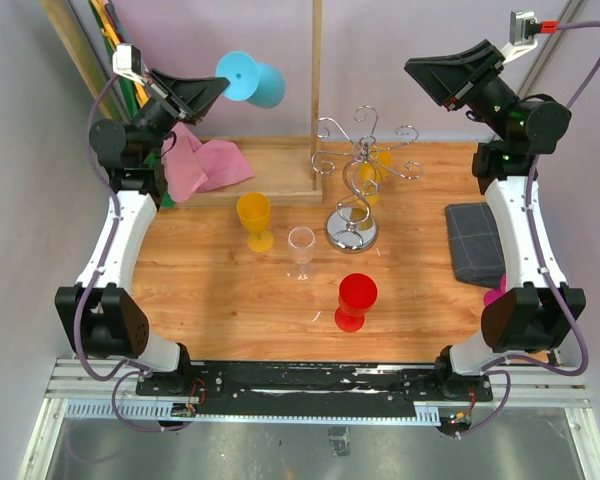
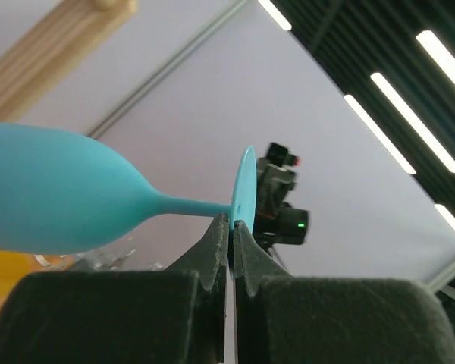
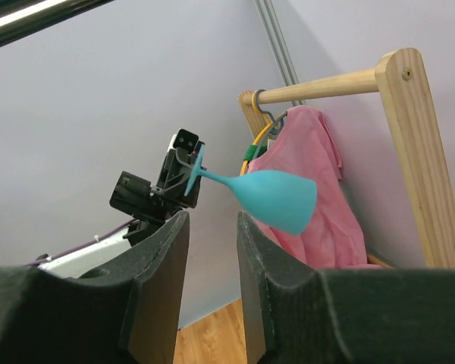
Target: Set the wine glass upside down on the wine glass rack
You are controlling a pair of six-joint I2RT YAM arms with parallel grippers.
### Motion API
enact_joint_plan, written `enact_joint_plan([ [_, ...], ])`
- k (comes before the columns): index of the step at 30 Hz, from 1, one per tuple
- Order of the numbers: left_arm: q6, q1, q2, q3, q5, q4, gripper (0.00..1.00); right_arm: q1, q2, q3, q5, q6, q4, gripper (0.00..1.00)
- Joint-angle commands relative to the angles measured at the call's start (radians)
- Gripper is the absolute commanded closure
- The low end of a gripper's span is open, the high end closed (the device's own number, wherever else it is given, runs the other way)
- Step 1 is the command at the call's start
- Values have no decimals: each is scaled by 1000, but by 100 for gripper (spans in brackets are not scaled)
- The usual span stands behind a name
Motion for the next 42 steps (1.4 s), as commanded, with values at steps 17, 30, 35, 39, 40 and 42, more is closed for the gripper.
enact_joint_plan([
  [17,517,-95,32,36,28,-851,100,-15,-112,-36,-5,-308,-306,67],
  [30,533,-200,133,111,14,-881,100,-14,-135,-58,-2,-338,-341,67],
  [35,540,-240,176,167,10,-899,100,-14,-138,-71,1,-336,-337,67],
  [39,546,-267,210,201,12,-911,100,-13,-138,-70,1,-337,-340,67],
  [40,548,-274,215,208,11,-915,100,-14,-138,-69,2,-337,-342,67],
  [42,549,-285,226,218,8,-917,100,-14,-138,-66,2,-338,-345,67],
])
